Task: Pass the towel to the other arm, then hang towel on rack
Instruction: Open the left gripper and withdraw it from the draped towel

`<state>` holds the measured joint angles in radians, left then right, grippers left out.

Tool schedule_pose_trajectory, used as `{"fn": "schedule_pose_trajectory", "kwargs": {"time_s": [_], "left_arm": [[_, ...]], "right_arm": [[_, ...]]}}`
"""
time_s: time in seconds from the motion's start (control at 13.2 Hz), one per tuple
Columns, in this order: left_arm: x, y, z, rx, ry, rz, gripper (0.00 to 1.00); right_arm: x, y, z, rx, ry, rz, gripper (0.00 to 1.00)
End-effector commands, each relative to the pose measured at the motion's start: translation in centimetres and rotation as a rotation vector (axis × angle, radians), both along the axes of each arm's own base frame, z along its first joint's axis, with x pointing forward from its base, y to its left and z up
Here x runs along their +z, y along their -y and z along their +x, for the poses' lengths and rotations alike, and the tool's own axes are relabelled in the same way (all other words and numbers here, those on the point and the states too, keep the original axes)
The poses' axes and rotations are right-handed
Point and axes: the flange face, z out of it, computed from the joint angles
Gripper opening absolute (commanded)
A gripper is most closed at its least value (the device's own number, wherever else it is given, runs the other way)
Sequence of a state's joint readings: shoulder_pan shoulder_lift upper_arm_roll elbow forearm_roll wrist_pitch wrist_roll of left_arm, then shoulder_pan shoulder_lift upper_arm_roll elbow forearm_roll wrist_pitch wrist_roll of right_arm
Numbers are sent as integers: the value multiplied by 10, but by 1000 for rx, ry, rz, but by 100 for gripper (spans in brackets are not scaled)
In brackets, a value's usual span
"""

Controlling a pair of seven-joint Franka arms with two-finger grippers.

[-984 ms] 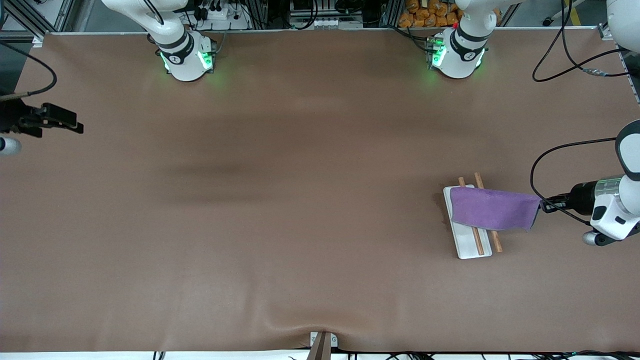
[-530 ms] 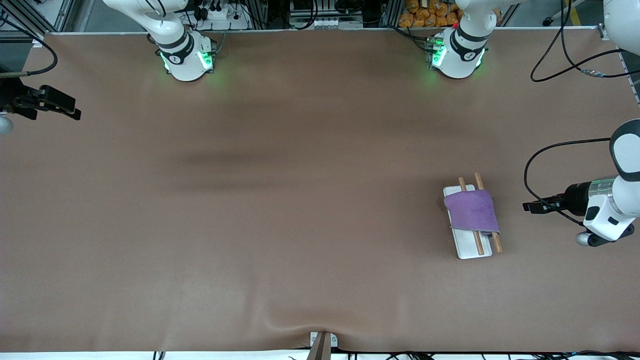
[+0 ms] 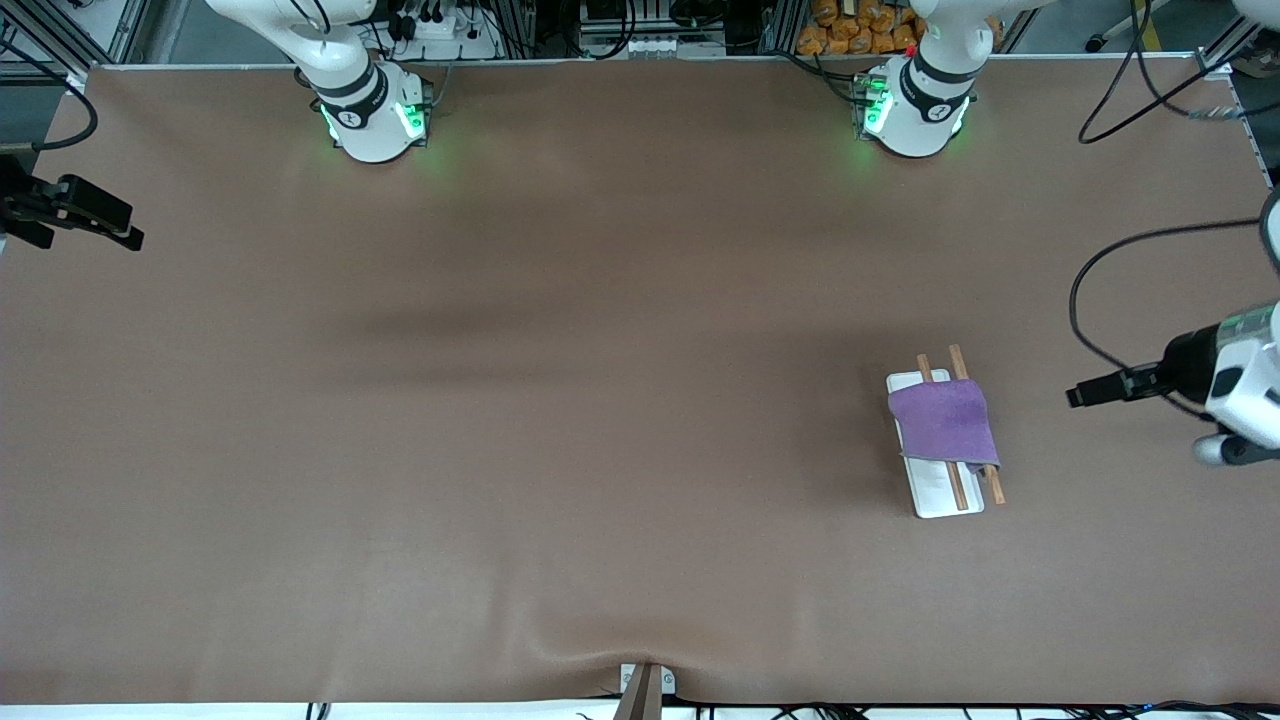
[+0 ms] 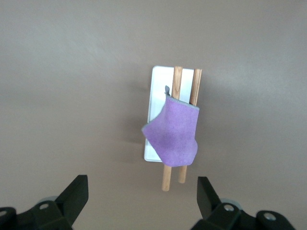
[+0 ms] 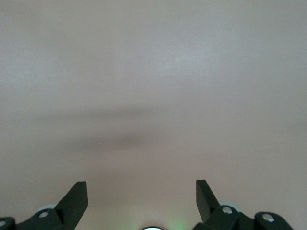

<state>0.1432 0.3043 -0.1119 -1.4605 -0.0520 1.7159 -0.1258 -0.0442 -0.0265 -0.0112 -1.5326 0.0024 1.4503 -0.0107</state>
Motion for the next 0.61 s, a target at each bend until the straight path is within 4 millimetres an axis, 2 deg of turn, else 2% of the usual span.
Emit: {"fn": "schedule_pose_trajectory", "kwargs": {"time_s": [0.0, 0.15, 0.3, 0.53], "left_arm": [[56, 20, -25, -42, 56, 62, 100], [87, 24, -35, -60, 99, 89, 100], [104, 43, -51, -90, 73, 97, 100], [111, 49, -61, -95, 46, 99, 100]], "right_arm": [[6, 17, -6, -30, 13, -14, 100], [11, 13, -7, -24, 15, -16, 100], [12, 15, -7, -28, 16, -15, 100], [11, 25, -7, -47, 19, -1, 100]]}}
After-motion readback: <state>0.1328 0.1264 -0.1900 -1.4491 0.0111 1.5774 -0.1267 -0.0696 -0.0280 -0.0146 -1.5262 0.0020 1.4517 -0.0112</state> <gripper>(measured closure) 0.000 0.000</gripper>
